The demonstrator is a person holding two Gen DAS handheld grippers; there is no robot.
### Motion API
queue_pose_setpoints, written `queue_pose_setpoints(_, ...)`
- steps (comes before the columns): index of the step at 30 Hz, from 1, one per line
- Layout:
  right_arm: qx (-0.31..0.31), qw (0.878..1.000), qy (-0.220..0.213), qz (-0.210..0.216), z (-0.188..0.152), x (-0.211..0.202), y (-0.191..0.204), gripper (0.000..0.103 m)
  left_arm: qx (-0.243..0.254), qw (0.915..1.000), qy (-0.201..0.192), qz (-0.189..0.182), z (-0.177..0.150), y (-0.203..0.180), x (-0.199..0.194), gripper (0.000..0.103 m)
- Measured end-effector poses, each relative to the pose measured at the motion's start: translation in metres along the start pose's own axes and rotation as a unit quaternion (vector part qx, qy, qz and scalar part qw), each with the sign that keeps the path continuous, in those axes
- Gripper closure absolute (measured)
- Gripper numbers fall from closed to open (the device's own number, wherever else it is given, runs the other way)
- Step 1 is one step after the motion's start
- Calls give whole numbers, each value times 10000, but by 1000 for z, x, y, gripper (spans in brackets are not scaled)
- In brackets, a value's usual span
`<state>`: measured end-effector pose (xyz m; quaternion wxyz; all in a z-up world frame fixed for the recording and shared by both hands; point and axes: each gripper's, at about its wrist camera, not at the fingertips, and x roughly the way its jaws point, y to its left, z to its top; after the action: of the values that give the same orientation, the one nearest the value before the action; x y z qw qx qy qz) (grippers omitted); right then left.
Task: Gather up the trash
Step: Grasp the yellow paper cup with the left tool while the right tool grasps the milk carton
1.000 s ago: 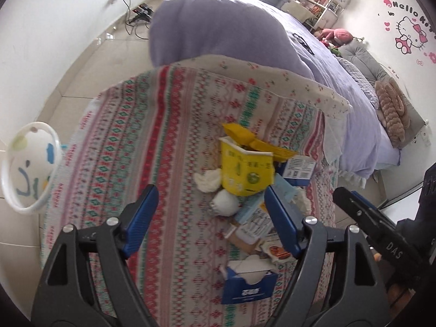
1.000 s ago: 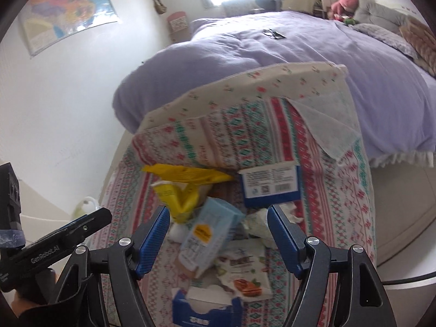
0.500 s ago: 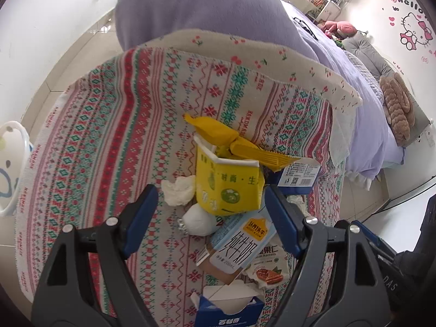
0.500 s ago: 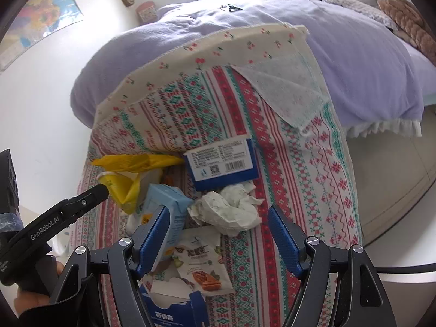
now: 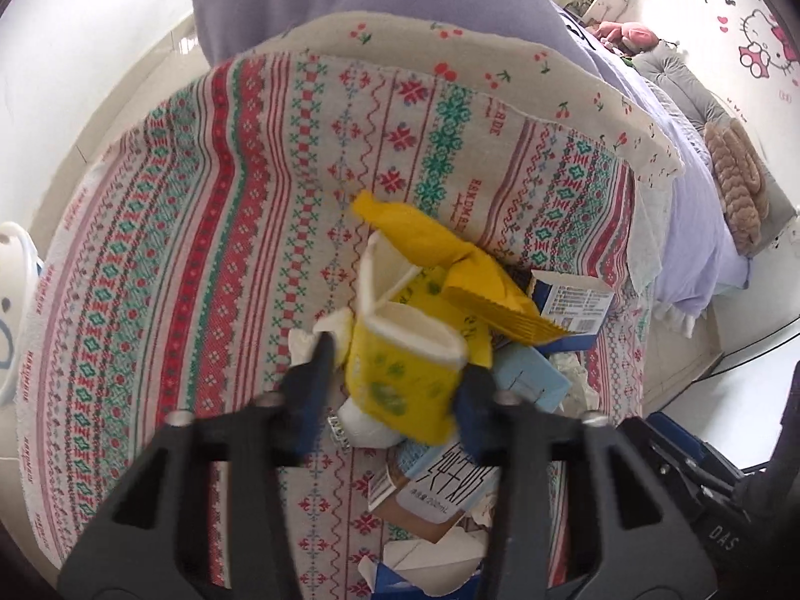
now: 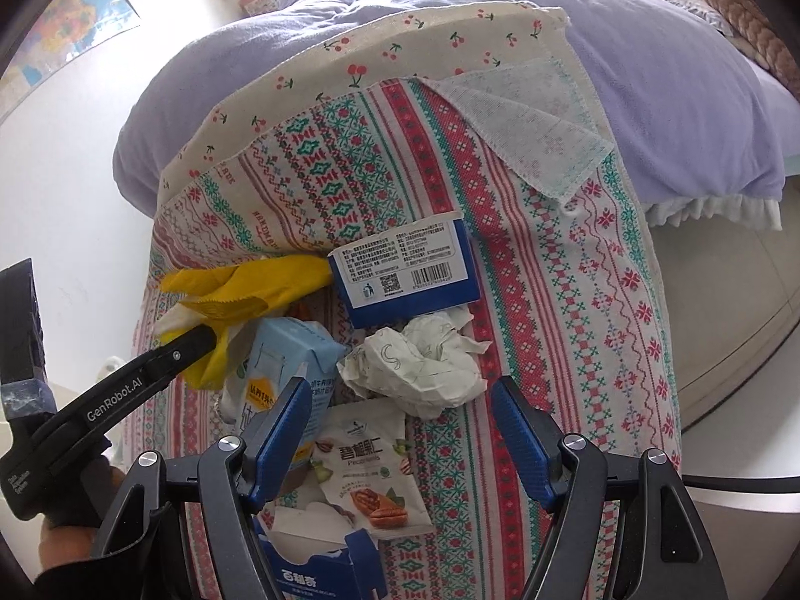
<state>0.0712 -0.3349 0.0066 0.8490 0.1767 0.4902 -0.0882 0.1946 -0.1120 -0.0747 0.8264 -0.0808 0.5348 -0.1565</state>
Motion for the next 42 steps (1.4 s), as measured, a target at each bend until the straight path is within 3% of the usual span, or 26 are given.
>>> queue_pose_setpoints(6,7,9999,81,118,0,5,3,28,-87,9999,-3,-62,-6,12,-13,80)
queue_pose_setpoints(24,461,9906,803,1009,-12,44,31,28,-424,9981,-430,-109,-17,66,-81,81)
queue_pose_setpoints(34,541,9899,902,951,-18,65,60,28,-652,9966,-479,-148,-14,88,-92,81)
queue_pose_setpoints(42,738,9902,895,779,-19,78,60,31,-757,9957,-508,-179,-14,103,-97,81)
